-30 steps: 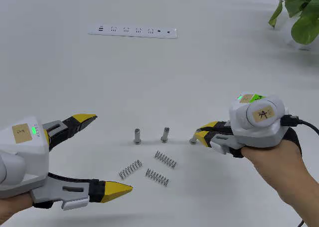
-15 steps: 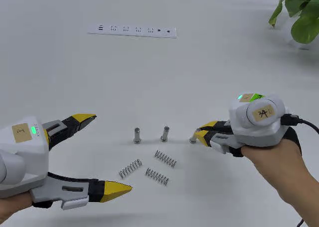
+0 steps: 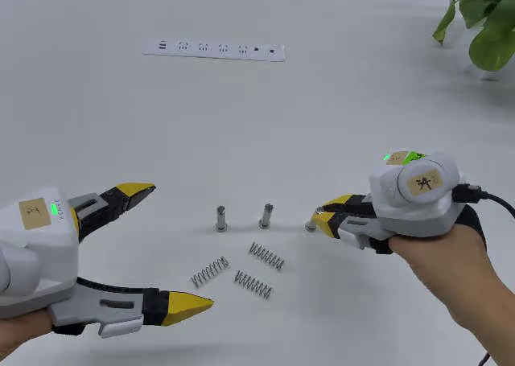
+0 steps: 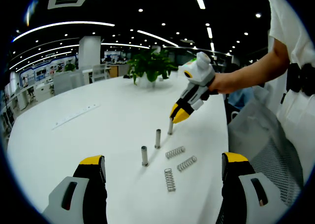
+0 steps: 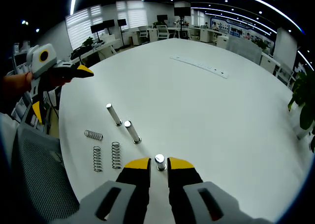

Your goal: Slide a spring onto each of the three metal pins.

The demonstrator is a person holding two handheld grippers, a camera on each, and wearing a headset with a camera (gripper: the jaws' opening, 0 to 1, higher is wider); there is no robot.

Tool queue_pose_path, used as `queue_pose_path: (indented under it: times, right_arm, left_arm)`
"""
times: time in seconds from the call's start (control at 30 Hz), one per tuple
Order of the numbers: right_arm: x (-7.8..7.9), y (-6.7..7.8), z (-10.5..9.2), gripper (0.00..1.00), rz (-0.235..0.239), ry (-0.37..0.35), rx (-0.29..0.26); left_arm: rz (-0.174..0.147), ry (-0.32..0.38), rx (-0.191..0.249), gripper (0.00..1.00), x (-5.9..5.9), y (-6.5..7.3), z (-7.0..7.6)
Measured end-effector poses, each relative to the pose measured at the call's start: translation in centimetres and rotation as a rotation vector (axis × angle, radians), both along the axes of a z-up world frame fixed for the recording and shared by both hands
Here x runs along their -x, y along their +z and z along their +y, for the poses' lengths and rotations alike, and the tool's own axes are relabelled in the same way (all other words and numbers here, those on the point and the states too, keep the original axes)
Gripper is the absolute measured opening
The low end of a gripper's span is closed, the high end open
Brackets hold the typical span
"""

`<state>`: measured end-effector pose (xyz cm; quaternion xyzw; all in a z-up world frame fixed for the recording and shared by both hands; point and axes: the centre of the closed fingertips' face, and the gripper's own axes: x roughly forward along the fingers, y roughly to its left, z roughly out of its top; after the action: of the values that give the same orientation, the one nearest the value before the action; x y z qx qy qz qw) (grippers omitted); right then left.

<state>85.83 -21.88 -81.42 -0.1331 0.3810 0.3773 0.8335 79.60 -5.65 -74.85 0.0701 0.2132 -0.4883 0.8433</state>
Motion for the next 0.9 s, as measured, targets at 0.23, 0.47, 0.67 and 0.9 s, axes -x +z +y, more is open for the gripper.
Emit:
queue_pose_path:
  times: [0.23,0.47,0.67,0.9]
  right_arm:
    - [-0.1,0.3,-0.1,0.19,-0.017,-0.001,-0.004]
    - [-0.1,0.7,-0.6,0.23,-0.024,-0.002,-0.018]
    - [0.3,1.5,-1.1,0.31,-0.036,0.010,-0.028]
    - [0.8,1.8,-1.7,0.44,-0.044,0.034,-0.040]
  left_arm:
    - [-0.001,0.000,-0.001,1.00,0.0,0.0,0.0]
    - [-0.006,-0.001,-0.003,1.00,0.0,0.1,0.1]
    - [-0.009,-0.003,-0.007,1.00,0.0,0.2,0.2]
    - [-0.012,-0.005,-0.013,1.00,0.1,0.3,0.2]
